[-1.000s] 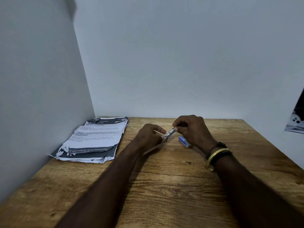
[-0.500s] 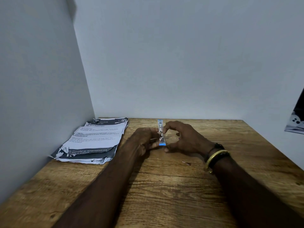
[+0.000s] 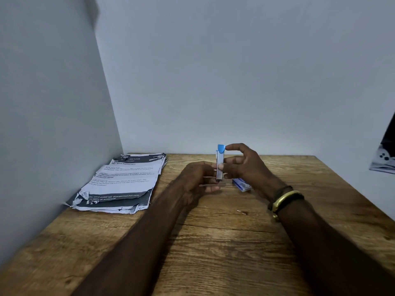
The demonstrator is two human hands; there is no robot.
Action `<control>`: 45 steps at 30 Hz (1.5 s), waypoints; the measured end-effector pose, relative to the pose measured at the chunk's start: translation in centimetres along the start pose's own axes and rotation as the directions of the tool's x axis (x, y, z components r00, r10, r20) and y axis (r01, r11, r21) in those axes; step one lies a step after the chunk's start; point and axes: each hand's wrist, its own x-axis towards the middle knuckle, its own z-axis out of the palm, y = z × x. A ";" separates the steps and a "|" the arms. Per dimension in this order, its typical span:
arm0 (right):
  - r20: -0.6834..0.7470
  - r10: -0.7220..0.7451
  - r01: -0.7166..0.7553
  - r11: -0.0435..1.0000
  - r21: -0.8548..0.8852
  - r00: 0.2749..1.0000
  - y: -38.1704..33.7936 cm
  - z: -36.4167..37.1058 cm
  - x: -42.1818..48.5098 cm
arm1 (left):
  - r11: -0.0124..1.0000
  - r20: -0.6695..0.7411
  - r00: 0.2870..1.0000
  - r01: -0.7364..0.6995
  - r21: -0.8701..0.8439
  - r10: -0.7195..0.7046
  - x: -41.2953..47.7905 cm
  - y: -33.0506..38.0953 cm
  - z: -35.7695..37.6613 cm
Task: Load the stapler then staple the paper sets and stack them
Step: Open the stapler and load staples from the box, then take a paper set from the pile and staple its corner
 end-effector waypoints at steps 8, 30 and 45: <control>0.070 0.110 -0.114 0.992 0.058 0.992 -0.6 -0.1 -0.6 | 0.965 -0.025 0.991 -0.125 0.231 0.135 0.4 -0.8 0.1; -0.098 0.076 -0.117 0.833 -0.540 0.992 -0.2 1.3 -0.7 | 0.709 -0.104 0.927 -0.199 0.677 0.360 1.5 -1.8 -0.6; -0.169 0.072 -0.178 0.600 -0.780 0.983 0.6 3.0 -0.8 | 0.390 -0.047 0.948 -0.085 0.917 0.316 2.7 -2.5 -1.2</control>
